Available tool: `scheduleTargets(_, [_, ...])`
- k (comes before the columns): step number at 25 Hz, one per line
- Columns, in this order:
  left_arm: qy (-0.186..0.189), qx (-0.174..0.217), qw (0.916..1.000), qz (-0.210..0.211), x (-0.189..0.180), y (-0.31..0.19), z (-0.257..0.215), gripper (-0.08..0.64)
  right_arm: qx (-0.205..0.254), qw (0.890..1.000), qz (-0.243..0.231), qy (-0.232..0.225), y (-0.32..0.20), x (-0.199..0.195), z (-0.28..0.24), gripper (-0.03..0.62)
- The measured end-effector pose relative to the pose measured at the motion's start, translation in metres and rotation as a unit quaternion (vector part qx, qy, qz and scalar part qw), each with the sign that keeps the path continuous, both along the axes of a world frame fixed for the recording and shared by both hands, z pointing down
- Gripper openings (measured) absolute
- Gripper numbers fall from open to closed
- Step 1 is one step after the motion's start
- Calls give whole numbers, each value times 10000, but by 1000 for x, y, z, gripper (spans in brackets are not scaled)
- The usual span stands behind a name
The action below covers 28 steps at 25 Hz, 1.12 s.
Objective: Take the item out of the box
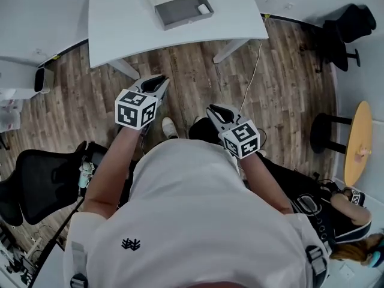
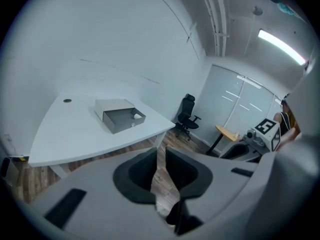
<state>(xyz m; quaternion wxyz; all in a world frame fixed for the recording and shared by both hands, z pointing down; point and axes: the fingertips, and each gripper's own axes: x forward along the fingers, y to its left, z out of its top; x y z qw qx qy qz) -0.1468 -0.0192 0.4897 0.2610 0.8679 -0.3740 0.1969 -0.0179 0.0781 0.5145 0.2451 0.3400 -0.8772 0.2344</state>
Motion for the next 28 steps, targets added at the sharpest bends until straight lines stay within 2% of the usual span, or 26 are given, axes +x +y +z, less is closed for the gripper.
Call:
scheduleTargets(9, [24, -76, 9999, -94, 16, -93, 1, 84, -31, 9997, -224, -12, -65, 1, 6, 48])
scheduleTargets(14, [86, -353, 9991, -232, 32, -144, 8, 92, 47, 9991, -424, -77, -116, 11, 4, 48])
scheduleTargets(18, [-46, -506, 9983, -275, 46, -186, 14, 108, 102, 9985, -519, -131, -157, 28, 1, 48])
scheduleTargets(28, [-58, -1202, 9917, -449, 86, -272, 44, 130, -85, 9986, -419, -303, -217, 80, 13, 48])
